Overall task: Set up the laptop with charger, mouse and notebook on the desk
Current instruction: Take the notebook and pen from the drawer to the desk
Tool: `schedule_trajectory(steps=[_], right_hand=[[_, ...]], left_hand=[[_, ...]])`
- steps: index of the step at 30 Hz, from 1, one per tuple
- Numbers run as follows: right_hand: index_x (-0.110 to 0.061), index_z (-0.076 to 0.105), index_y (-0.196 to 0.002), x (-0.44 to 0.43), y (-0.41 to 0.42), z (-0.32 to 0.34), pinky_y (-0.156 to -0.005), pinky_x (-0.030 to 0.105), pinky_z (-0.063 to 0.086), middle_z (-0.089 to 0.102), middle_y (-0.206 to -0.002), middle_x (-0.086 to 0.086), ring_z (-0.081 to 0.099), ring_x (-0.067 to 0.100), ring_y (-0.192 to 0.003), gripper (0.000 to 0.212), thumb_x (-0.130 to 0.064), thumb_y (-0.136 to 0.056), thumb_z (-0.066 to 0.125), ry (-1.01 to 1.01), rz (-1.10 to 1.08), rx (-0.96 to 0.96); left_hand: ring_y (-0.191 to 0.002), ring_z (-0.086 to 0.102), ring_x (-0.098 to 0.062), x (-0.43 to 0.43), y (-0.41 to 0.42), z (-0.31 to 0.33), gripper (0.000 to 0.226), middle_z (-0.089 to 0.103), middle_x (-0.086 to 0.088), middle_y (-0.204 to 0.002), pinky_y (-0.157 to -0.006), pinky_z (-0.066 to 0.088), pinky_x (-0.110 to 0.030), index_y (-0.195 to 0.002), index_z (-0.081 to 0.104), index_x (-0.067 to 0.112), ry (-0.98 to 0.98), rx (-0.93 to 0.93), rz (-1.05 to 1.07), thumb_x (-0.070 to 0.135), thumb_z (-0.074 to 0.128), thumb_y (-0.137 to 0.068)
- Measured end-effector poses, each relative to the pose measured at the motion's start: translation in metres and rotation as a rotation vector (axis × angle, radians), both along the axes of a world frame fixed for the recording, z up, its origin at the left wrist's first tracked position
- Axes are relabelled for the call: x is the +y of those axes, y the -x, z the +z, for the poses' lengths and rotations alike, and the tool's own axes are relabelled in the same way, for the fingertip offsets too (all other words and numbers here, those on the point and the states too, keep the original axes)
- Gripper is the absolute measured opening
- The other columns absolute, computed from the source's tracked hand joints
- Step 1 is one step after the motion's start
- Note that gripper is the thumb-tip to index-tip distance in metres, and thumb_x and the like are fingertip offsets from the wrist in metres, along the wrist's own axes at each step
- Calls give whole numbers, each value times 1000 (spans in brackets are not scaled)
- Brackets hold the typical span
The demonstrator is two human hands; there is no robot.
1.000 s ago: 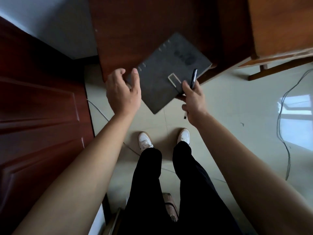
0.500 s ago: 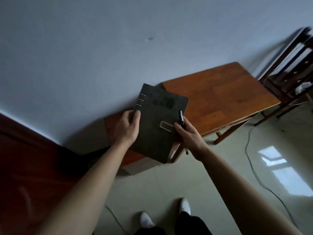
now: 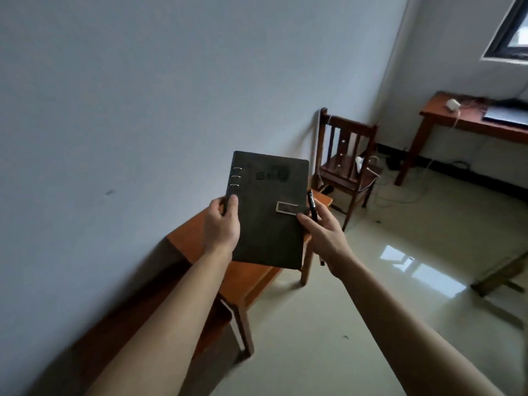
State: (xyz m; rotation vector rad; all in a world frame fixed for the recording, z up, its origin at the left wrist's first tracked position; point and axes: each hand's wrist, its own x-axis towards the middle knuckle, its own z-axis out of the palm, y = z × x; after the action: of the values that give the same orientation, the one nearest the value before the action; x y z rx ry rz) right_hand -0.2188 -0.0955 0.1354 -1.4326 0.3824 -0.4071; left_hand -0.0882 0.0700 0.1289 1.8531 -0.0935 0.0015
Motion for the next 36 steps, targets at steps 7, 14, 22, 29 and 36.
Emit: schedule_trajectory(steps=[7,14,22,29,36], right_hand=[[-36,45,-145,-171,36,10,-101,37,54,59,-135,-3,61,15,-120,56,-7,-98,58,50,-118,-11],[-31,45,-146,-321,59,11,-79,16,56,64,-124,-6,66,-1,-105,61,2,-96,54,11,-305,-37],[-41,59,-122,-487,9,-11,-80,23,58,75,-107,-6,72,11,-99,61,11,-90,51,-7,-554,3],[-34,54,-134,-629,-31,19,-85,23,58,73,-116,-4,71,12,-106,58,8,-93,55,-14,-722,-8],[-30,48,-144,-766,-25,13,-85,24,58,73,-117,-6,71,11,-108,61,4,-94,57,-41,-906,-21]], left_hand=[[-92,63,-14,-192,11,21,37,67,7,-100,-70,51,-24,-112,64,26,13,-31,-223,56,50,-96],[-94,63,-13,-375,18,13,25,65,11,-98,-80,56,-36,-106,61,32,21,10,-431,52,51,-97],[-100,62,-15,-578,-44,-21,22,66,11,-104,-94,52,-45,-108,61,34,25,50,-618,50,54,-94],[-96,65,-14,-758,-97,11,8,68,15,-95,-87,53,-37,-94,61,37,62,27,-796,44,57,-95],[-95,68,-16,-919,-94,12,28,71,9,-97,-89,55,-45,-101,62,34,55,47,-933,56,55,-84]])
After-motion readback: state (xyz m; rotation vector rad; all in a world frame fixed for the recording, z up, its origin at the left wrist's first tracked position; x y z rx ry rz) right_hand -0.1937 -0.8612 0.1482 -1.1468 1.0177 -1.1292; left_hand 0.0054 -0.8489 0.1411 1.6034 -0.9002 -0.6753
